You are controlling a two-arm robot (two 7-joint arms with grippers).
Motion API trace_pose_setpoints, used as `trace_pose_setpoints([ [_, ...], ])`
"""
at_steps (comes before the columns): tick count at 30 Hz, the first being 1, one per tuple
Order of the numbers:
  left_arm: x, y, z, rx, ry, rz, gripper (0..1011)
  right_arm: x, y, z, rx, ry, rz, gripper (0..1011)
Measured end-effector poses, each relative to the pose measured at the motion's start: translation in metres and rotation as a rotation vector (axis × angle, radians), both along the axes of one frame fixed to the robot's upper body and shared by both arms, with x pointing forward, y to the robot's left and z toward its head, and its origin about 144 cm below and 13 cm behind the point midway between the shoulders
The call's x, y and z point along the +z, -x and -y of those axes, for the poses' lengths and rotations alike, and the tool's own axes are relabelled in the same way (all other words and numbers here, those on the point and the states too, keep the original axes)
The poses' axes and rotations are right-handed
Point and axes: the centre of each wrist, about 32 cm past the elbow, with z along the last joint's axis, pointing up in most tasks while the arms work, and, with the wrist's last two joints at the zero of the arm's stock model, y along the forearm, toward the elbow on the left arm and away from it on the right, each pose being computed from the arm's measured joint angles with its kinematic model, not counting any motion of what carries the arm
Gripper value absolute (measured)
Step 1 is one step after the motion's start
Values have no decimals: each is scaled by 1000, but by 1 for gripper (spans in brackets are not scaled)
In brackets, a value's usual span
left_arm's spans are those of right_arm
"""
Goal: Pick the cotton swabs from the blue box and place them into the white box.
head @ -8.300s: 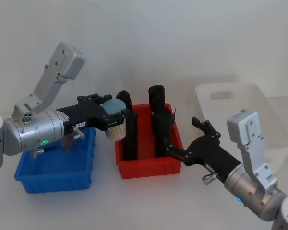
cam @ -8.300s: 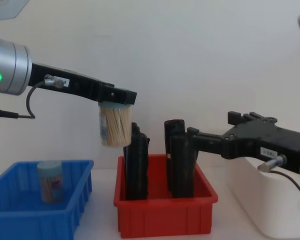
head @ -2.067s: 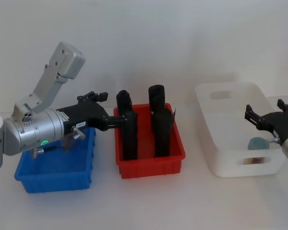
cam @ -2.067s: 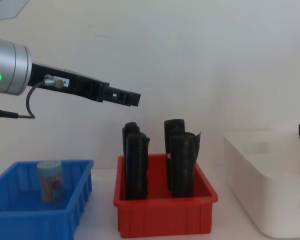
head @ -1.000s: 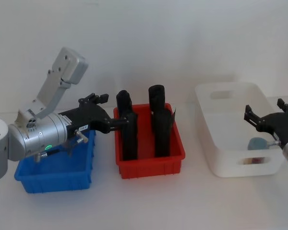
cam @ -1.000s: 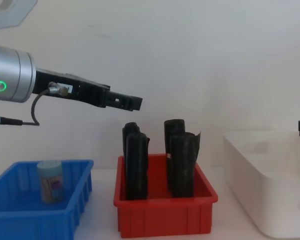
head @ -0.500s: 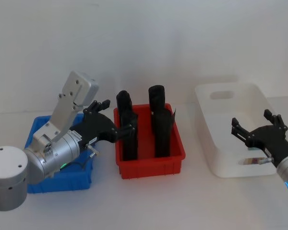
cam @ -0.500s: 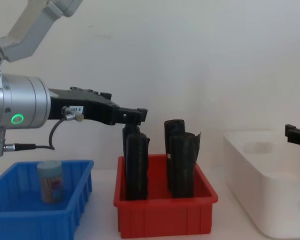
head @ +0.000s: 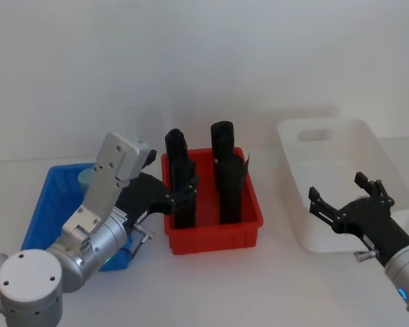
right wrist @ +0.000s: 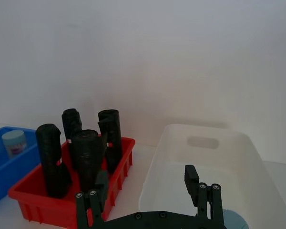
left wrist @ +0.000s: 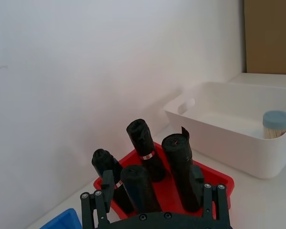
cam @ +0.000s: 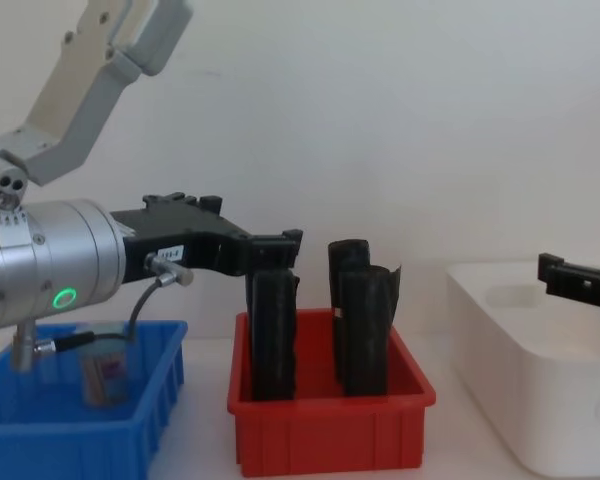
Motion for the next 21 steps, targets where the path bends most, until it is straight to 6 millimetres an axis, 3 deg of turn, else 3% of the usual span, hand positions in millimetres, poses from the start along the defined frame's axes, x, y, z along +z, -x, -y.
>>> trace_pose_setpoints([
  [9, -18, 15, 13, 50, 39, 49, 1003, 3, 15, -7, 35, -15, -1, 1002],
  [21, -32, 27, 22, 89, 74, 83, 1003, 3, 16, -7, 38, -17, -1, 1002],
])
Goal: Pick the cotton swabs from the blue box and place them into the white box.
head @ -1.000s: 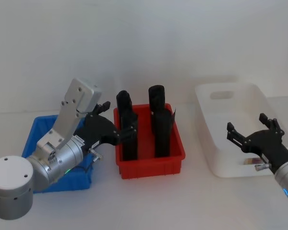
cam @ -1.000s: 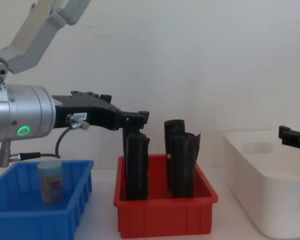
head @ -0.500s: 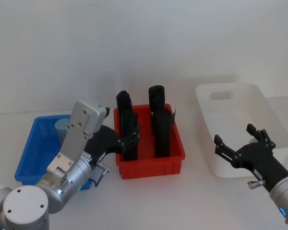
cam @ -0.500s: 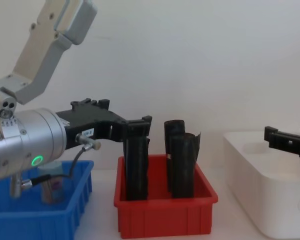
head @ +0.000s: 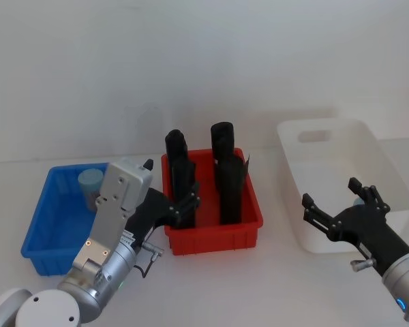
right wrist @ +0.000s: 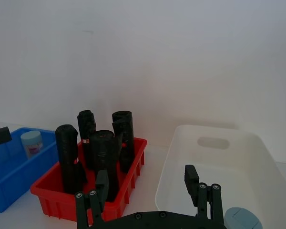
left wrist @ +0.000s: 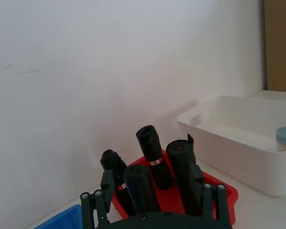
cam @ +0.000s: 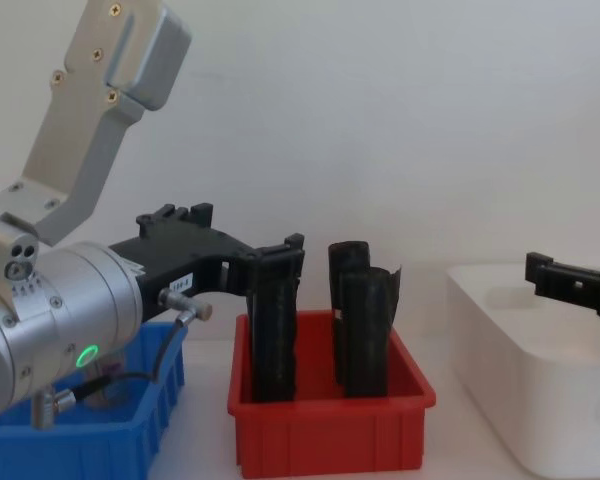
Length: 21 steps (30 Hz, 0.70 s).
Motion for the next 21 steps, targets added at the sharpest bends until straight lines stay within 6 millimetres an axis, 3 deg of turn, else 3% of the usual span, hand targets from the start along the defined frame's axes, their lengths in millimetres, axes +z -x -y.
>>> trace_pose_setpoints([
  [13, 0, 0, 0, 1, 1, 1, 1003, 0, -2, 0, 5, 3, 1, 1001],
  [21, 0, 0, 0, 2, 1, 1, 1003, -3, -14, -1, 25, 19, -3, 1002],
])
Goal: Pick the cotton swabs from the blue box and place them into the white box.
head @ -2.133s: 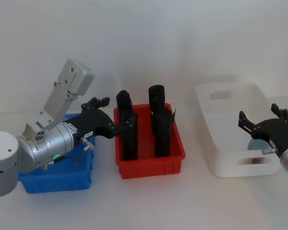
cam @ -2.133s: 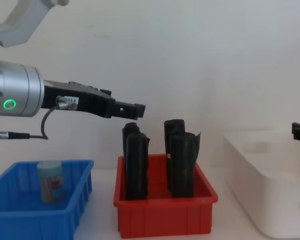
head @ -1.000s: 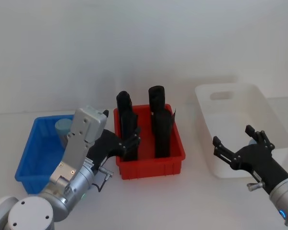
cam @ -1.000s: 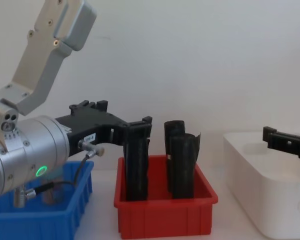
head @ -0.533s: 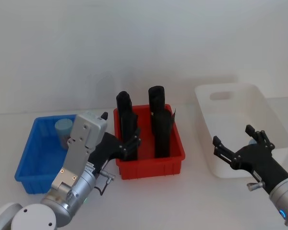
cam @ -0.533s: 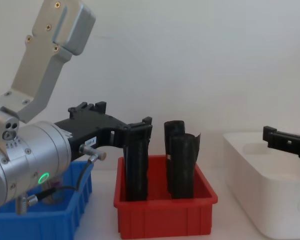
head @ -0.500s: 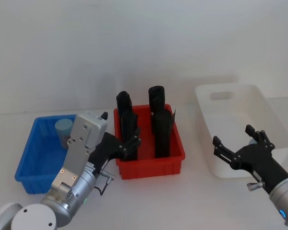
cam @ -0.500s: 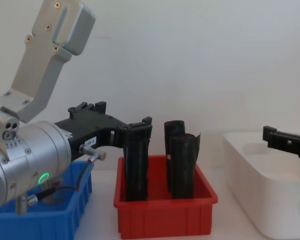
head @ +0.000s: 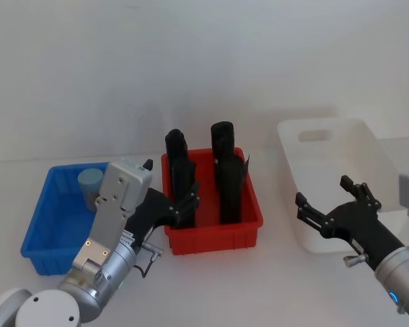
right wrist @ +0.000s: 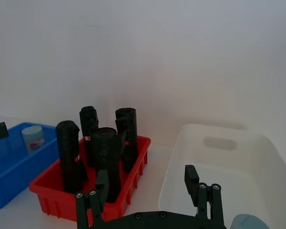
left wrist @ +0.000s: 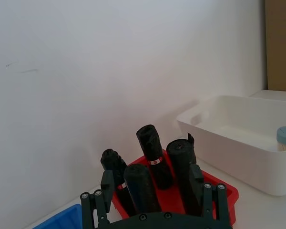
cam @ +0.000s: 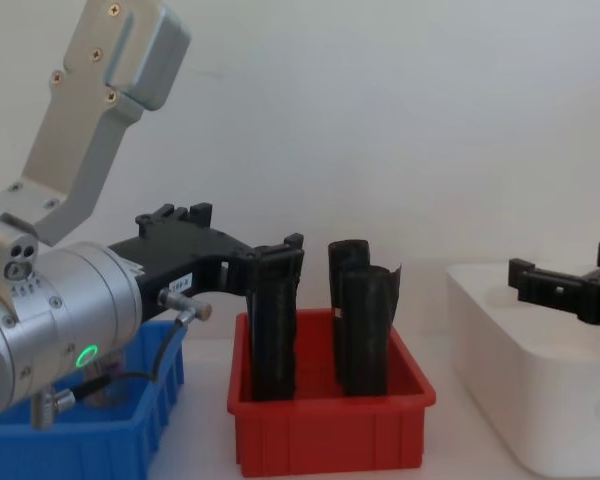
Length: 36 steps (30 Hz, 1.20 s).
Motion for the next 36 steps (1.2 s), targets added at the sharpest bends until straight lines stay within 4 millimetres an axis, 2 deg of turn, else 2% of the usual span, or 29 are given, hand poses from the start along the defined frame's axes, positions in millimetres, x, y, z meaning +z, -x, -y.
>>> trace_pose_setpoints([
  [6, 0, 0, 0, 0, 0, -1, 1003, -3, -14, -1, 20, 15, -6, 1002],
  [15, 0, 0, 0, 0, 0, -1, 1003, -11, -49, -7, 71, 38, -13, 1002],
  [27, 0, 0, 0, 0, 0, -1, 1003, -24, -100, -24, 159, 44, -31, 1001],
  [36, 0, 0, 0, 0, 0, -1, 1003, -29, -127, -37, 215, 46, -37, 1002],
])
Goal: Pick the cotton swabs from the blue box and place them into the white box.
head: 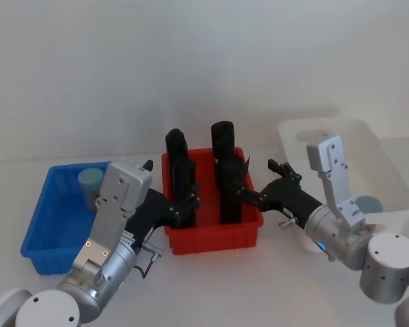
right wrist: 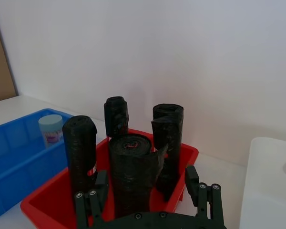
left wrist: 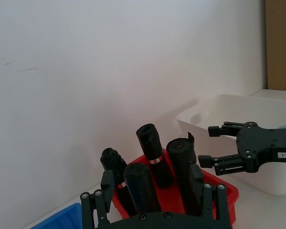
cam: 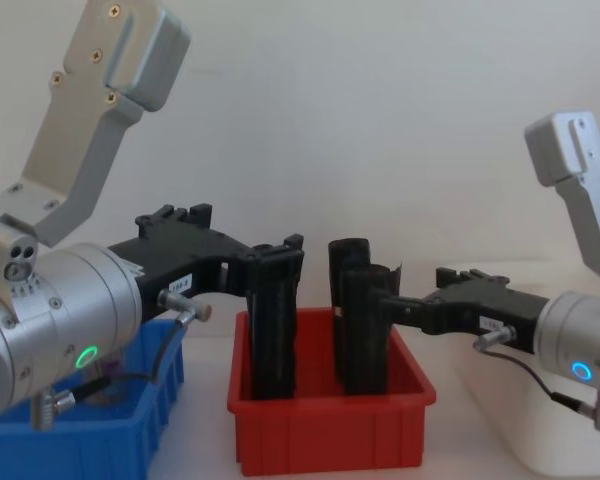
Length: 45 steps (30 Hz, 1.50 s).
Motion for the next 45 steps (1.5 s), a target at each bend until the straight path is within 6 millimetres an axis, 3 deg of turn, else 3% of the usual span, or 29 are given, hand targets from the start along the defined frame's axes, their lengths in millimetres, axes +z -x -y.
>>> trace_pose_setpoints([
  [17, 0, 0, 0, 0, 0, 0, 1003, -7, -40, -28, 91, 13, -13, 996],
  [33, 0, 0, 0, 0, 0, 0, 1003, -9, -56, -42, 111, 29, -10, 554],
  [45, 0, 0, 0, 0, 0, 0, 1003, 6, -51, -39, 92, -3, 50, 509],
])
